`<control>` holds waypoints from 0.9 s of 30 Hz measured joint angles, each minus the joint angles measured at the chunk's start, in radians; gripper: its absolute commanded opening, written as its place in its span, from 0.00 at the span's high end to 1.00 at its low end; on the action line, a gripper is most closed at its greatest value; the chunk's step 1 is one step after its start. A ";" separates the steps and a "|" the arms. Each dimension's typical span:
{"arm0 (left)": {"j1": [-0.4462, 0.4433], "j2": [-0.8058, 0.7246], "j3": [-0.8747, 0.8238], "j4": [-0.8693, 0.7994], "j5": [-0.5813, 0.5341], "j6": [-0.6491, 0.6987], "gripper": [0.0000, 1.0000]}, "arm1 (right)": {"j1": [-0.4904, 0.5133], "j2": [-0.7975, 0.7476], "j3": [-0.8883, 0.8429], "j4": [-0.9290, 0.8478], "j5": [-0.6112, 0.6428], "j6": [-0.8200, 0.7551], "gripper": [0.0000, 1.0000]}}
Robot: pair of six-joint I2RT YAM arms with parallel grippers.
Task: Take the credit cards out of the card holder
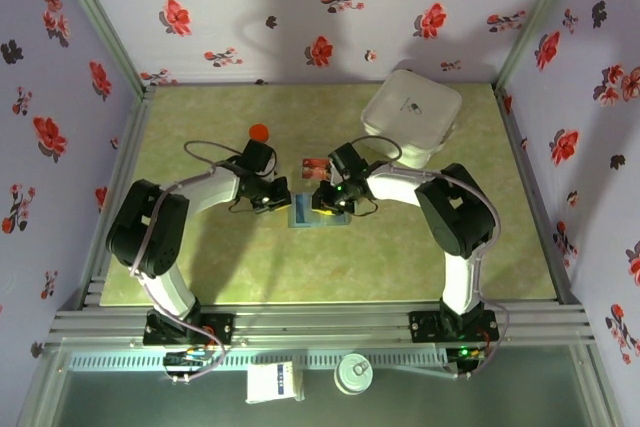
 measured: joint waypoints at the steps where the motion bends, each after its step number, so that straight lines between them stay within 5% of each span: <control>1: 0.000 -0.006 0.000 0.003 0.004 -0.003 0.97 | -0.002 0.000 -0.005 0.008 -0.006 0.000 0.76; 12: -0.023 0.003 0.002 0.129 0.124 -0.104 0.80 | -0.011 -0.002 -0.033 0.063 -0.037 0.016 0.77; 27: -0.047 0.077 0.004 0.129 0.130 -0.132 0.75 | -0.014 -0.016 -0.064 0.103 -0.040 0.027 0.77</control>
